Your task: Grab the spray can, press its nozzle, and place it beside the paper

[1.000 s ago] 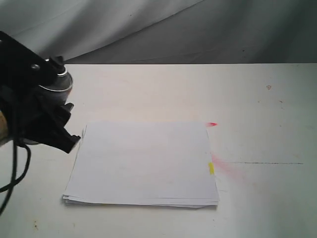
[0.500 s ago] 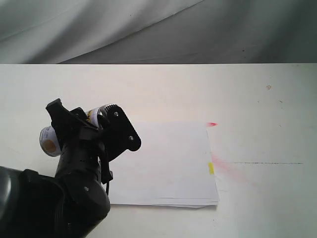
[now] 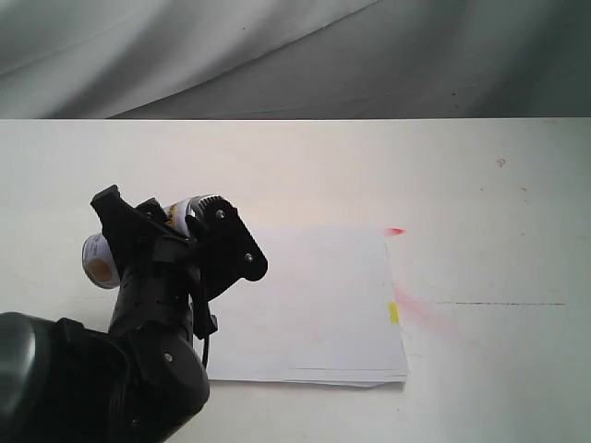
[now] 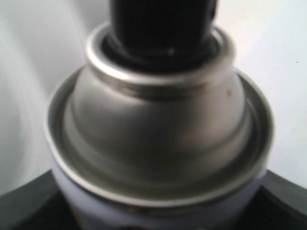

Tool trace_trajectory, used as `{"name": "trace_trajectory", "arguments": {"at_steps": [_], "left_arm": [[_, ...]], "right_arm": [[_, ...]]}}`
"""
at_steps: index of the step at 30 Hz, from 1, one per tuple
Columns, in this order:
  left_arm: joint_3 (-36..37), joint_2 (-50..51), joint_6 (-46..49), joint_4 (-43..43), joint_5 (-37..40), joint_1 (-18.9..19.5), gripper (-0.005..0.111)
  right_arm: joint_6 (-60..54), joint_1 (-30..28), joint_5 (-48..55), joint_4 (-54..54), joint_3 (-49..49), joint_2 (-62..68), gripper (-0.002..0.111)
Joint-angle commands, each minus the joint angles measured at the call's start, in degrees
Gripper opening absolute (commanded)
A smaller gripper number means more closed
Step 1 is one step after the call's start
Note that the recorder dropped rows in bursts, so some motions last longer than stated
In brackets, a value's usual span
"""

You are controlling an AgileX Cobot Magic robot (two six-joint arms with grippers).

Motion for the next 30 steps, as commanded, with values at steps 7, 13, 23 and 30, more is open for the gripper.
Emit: {"name": "trace_trajectory", "arguments": {"at_steps": [7, 13, 23, 30], "left_arm": [[-0.46, -0.28, -0.21, 3.77, 2.62, -0.24, 0.000], [-0.46, -0.28, -0.21, 4.07, 2.62, -0.24, 0.000], [-0.46, -0.28, -0.21, 3.83, 2.40, -0.24, 0.000], [-0.46, -0.28, -0.21, 4.06, -0.90, -0.24, 0.000]], "right_arm": [[0.14, -0.40, -3.43, 1.13, 0.17, -0.36, 0.000], [1.82, -0.40, -4.60, 10.42, 0.17, -0.36, 0.000], [2.06, -0.40, -8.23, 18.82, 0.17, -0.36, 0.000], [-0.33, -0.40, 0.65, 19.90, -6.42, -0.30, 0.000]]}}
